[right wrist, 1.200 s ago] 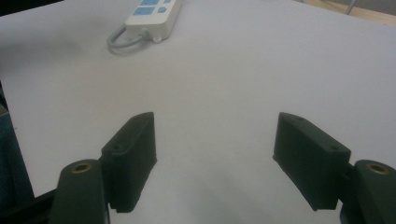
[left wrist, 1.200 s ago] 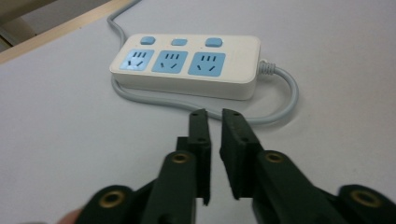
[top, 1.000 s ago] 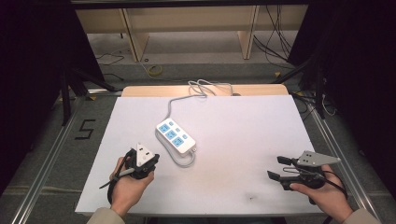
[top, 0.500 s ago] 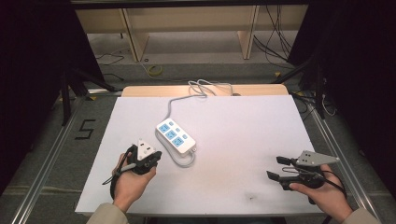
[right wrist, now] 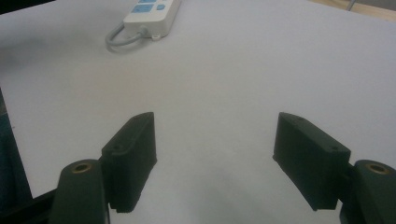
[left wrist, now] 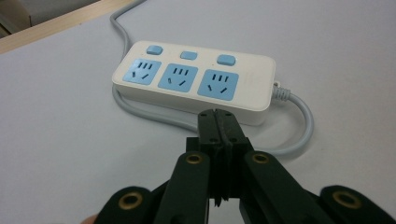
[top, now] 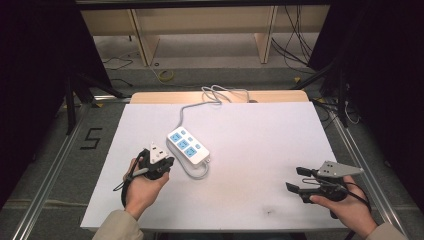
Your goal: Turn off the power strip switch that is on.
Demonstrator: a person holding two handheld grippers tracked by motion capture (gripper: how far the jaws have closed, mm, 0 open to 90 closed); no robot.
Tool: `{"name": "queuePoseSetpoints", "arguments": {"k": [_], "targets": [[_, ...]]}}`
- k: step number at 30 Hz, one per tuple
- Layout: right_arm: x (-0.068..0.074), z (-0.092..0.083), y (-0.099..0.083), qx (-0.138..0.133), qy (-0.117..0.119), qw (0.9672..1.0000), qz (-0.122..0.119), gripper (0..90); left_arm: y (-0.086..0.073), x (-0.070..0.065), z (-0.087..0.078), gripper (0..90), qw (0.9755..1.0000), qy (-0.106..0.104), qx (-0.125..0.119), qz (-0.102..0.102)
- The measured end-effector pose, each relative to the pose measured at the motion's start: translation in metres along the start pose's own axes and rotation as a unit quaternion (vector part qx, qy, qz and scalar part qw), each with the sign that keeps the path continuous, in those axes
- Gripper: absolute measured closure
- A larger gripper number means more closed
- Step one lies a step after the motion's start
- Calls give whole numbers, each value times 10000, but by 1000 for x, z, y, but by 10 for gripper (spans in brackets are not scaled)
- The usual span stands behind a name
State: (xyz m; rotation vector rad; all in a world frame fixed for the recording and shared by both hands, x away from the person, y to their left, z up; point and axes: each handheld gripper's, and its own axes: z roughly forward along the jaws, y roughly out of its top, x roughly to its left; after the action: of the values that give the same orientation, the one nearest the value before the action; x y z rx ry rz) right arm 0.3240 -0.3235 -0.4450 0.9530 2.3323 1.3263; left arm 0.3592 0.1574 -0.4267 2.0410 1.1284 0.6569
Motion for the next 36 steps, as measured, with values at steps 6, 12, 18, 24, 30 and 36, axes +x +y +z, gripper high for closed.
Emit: {"name": "queuePoseSetpoints", "arguments": {"k": [6, 12, 18, 24, 30, 36], "targets": [[0, 0, 0, -9, -5, 10000, -2, 300, 7, 1, 8, 900, 10000, 39, 25, 15], [0, 0, 0, -37, 15, 10000, -10, 300, 10, 3, 10, 900, 9999, 96, 43, 27], [1, -1, 0, -34, 13, 10000, -8, 300, 12, 6, 14, 900, 9999, 98, 67, -28], [1, -1, 0, -36, 22, 10000, -25, 300, 16, 9, 18, 900, 9999, 110, 105, -62], [1, -1, 0, -27, 17, 10000, -5, 300, 19, 11, 22, 900, 9998, 126, 106, -108], [0, -1, -1, -27, 21, 10000, -33, 299, 22, 13, 25, 900, 9997, 144, 130, -120]]}}
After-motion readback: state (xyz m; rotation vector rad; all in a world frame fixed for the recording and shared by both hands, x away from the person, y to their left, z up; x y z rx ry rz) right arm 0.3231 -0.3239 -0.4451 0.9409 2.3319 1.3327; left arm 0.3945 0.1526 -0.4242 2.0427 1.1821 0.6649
